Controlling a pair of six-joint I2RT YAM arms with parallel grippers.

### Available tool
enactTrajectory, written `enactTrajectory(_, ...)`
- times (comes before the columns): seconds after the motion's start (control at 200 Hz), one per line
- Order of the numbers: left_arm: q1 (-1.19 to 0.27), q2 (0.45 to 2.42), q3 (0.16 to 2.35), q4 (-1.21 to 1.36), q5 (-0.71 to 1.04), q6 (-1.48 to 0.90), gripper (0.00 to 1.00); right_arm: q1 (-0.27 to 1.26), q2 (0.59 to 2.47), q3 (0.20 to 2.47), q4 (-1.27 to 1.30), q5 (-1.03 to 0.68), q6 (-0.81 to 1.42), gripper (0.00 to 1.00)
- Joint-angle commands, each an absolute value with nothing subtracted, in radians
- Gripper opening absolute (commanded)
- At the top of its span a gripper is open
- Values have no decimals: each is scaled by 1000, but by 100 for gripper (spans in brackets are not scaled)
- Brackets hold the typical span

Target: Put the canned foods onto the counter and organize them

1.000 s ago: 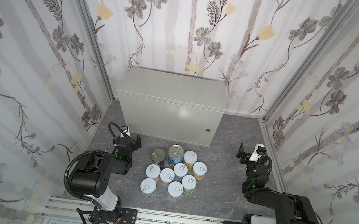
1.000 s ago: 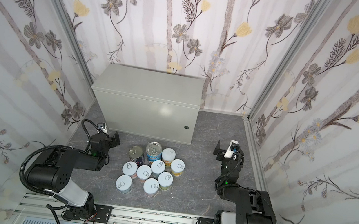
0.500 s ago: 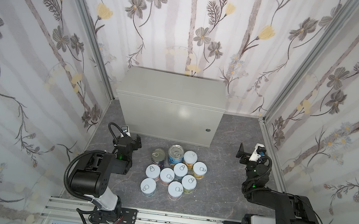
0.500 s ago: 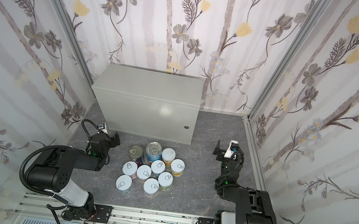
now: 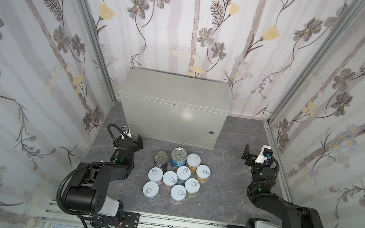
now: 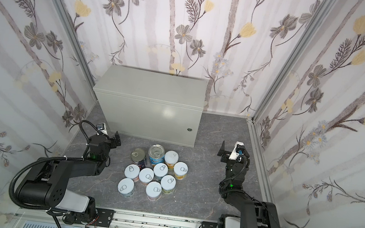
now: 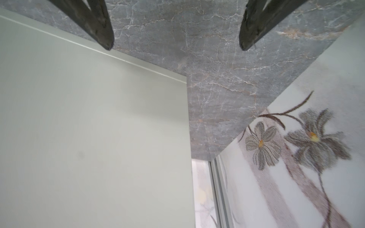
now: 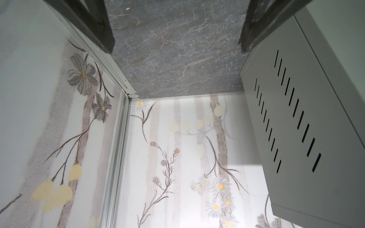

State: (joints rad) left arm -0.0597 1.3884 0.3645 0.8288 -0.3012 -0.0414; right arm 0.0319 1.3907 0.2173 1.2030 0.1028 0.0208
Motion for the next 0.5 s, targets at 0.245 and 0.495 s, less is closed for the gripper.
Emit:
enactTrajectory(0.245,-60,988,409,413,-547,-240,100,33,1220,382,746,135,183,100)
enactTrajectory(0.495,-35,952,536,163,-702,-360,100,32,1141,436,600,11,476,100)
